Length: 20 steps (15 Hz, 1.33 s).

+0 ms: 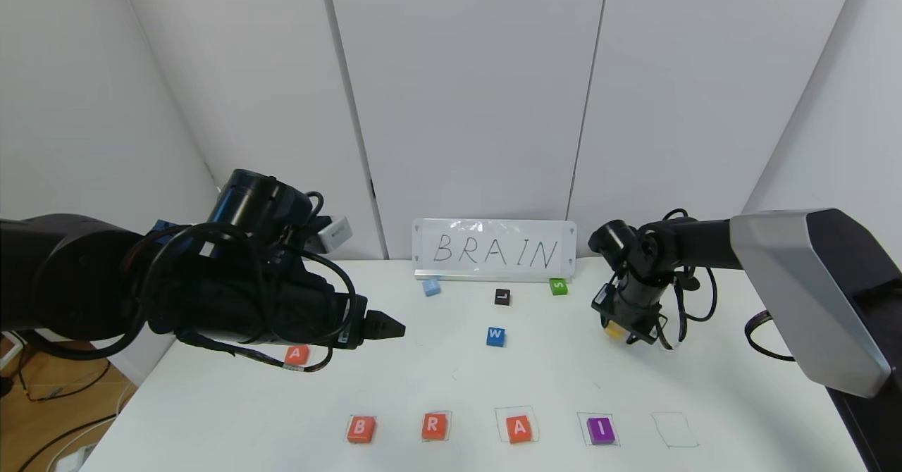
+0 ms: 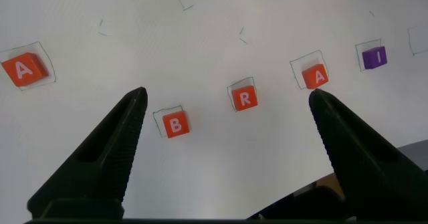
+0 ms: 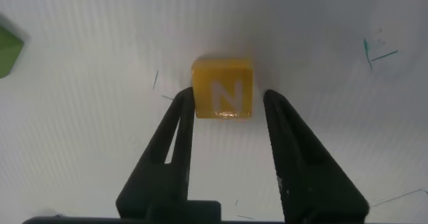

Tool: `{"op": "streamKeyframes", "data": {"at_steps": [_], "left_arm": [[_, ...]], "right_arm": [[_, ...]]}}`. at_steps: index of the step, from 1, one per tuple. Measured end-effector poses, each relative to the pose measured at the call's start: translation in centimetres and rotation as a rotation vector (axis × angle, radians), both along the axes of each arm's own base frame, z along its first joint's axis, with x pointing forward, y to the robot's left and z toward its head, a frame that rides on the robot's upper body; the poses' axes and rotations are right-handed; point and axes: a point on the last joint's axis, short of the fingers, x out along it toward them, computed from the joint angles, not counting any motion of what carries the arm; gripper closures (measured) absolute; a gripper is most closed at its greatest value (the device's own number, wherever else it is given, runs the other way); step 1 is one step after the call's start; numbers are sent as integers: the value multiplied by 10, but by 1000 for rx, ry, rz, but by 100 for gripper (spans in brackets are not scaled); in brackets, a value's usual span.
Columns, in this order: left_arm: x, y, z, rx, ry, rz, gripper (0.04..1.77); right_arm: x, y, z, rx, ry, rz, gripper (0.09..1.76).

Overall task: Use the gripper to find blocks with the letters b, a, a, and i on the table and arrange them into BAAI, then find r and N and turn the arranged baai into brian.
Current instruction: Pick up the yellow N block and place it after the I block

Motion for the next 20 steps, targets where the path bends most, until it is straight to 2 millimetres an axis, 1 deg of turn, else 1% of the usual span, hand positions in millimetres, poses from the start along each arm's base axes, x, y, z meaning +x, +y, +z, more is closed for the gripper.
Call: {"op": "streamKeyframes", "data": {"at_steps": [1, 13, 17, 20], "left_arm": [[0, 0, 0, 0, 0, 0, 9], [0, 0, 0, 0, 0, -2, 9], [0, -1, 0, 0, 0, -2, 9], [0, -1, 0, 0, 0, -5, 9]], "right_arm": [[0, 0, 0, 0, 0, 1, 130], [-1, -1, 2, -3, 5, 2, 130], [-6, -2, 14, -16, 17, 28, 130], [-15, -3, 30, -21, 21, 42, 130]]}}
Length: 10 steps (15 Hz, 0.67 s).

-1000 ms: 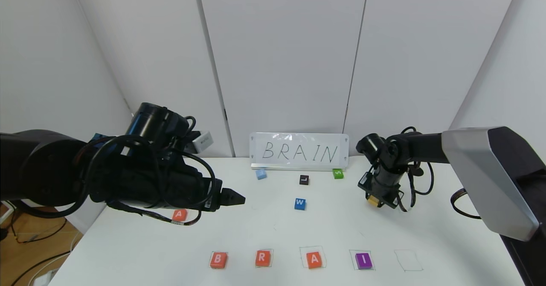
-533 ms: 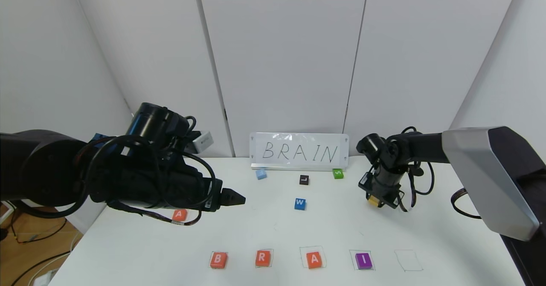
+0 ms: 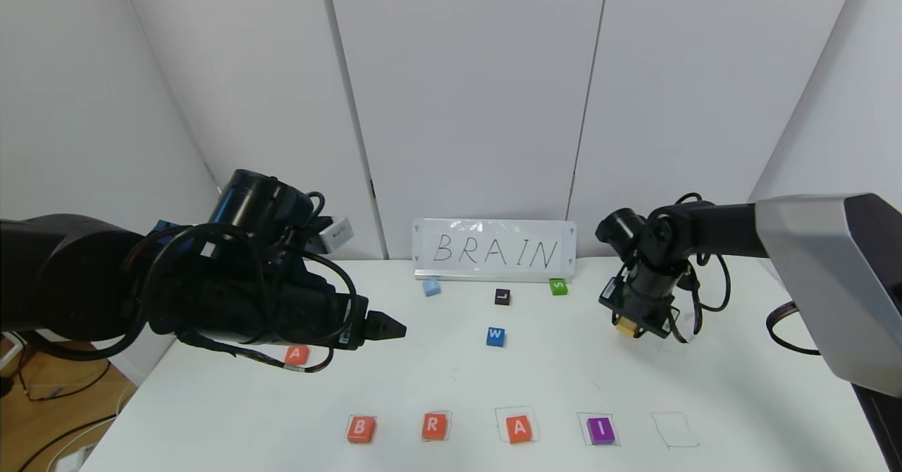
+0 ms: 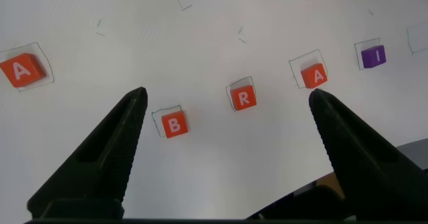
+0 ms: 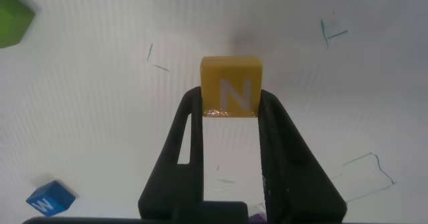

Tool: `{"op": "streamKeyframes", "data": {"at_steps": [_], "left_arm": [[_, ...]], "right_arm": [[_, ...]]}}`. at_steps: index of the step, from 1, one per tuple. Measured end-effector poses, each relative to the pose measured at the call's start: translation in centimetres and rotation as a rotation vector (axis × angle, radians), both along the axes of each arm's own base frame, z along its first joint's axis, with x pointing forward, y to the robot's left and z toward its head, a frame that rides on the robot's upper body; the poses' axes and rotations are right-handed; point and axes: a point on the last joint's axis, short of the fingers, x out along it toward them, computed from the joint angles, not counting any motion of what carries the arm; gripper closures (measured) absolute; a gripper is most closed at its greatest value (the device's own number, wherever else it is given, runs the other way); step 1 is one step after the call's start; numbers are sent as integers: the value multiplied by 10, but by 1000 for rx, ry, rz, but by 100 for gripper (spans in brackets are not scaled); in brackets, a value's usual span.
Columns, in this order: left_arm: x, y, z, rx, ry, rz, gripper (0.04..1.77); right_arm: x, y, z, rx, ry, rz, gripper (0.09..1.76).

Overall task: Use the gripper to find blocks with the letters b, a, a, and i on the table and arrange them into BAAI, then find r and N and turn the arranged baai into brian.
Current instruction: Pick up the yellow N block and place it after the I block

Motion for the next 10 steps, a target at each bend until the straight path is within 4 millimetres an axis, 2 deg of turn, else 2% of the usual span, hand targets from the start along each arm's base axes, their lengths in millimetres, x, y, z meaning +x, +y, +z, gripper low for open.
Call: {"op": "streamKeyframes", "data": {"at_steps": [6, 10], "left_arm": [[1, -1, -2, 3, 7, -1, 9], [0, -1, -2, 2, 9, -2, 9]], "right_arm": [[-33, -6, 19, -50, 49, 117, 130], [-57, -6, 21, -58, -6, 211, 130]]}}
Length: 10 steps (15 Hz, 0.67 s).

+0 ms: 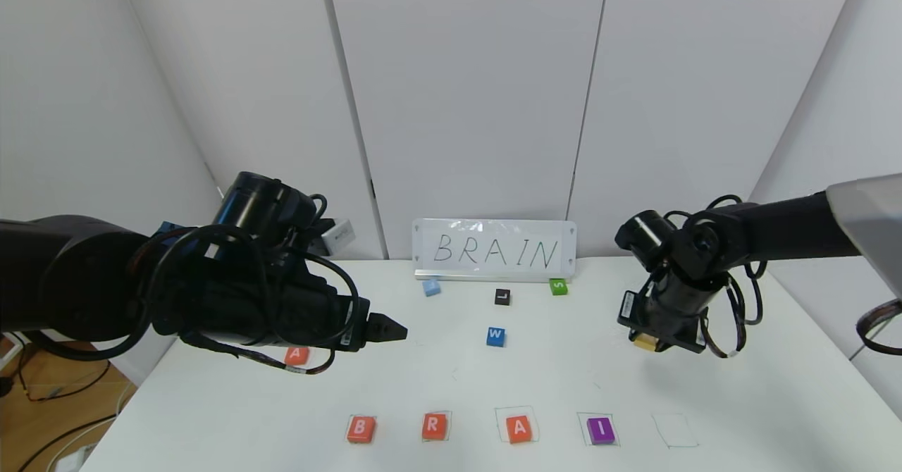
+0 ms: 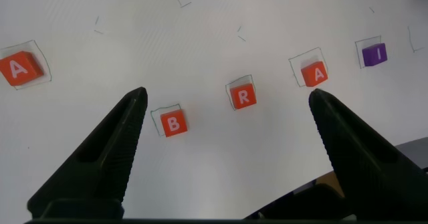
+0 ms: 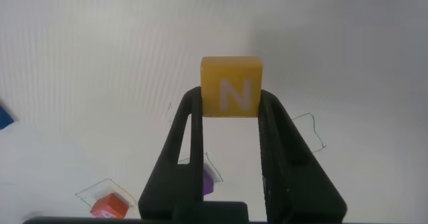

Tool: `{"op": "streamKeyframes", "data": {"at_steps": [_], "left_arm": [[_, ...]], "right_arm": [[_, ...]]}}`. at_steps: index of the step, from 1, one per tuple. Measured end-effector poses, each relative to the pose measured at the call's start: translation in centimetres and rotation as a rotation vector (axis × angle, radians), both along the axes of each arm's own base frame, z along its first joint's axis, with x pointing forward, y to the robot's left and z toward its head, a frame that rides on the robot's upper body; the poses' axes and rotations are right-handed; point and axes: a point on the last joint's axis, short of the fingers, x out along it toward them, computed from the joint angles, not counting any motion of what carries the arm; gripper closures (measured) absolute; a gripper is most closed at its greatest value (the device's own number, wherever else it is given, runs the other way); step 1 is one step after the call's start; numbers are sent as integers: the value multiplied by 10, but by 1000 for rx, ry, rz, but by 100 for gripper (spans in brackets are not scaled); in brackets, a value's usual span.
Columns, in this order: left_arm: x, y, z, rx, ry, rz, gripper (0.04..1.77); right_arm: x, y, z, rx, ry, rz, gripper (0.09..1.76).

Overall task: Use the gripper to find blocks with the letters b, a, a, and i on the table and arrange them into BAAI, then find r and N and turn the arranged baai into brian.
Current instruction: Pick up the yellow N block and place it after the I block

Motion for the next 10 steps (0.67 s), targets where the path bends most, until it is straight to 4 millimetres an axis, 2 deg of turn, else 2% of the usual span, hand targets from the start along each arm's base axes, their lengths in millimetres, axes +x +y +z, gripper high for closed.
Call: {"op": "streamKeyframes", "data": {"at_steps": [5, 10], "left_arm": [[0, 0, 0, 1, 1, -1, 9], [-1, -2, -1, 2, 4, -7, 9]], "right_arm": [[-47, -13, -3, -33, -53, 171, 130], [-93, -31, 4, -9, -69, 323, 130]]}}
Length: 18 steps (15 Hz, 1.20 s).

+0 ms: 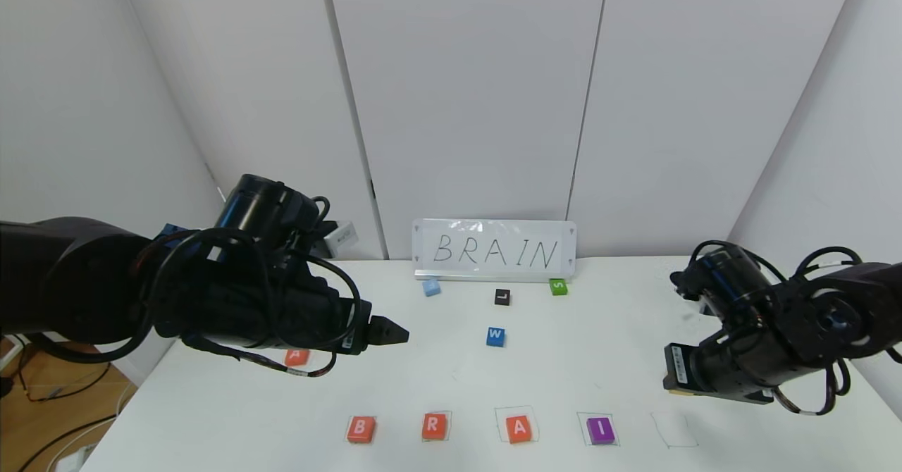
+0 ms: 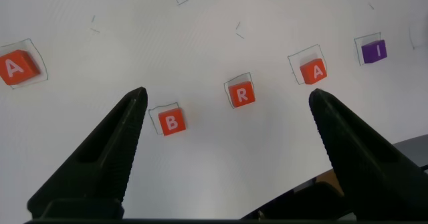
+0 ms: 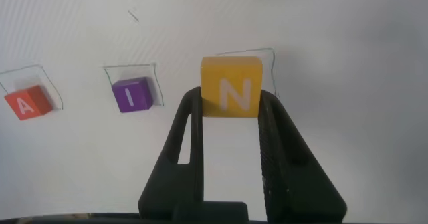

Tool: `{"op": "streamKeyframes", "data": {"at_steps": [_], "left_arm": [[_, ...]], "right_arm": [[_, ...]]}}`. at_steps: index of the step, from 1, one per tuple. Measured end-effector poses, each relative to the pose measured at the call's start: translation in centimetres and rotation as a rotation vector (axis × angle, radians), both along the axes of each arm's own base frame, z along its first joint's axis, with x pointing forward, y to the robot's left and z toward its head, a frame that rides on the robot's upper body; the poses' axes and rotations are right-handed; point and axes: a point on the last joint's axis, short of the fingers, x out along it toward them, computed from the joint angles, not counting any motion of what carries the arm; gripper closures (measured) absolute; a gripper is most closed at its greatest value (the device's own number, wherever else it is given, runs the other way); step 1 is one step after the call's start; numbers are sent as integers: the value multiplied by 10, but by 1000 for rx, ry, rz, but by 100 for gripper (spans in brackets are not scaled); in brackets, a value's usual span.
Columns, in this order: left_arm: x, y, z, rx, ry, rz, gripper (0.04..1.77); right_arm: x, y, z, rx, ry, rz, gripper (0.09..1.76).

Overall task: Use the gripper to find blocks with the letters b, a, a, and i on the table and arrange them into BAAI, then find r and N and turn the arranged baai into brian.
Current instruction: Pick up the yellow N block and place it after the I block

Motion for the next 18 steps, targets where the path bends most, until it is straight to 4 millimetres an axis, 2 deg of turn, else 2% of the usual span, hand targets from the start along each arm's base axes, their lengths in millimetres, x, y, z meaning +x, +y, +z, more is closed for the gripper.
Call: {"op": "streamKeyframes", "data": {"at_steps": [3, 7, 18], "left_arm": [[-1, -1, -1, 0, 2, -3, 9], [0, -1, -1, 1, 5, -4, 9], [2, -2, -5, 6, 16, -4, 9]], "right_arm": [[-16, -10, -3, -15, 21, 33, 130], [-23, -18, -10, 9, 34, 70, 130], [-8, -10, -45, -3, 66, 85, 130]]}}
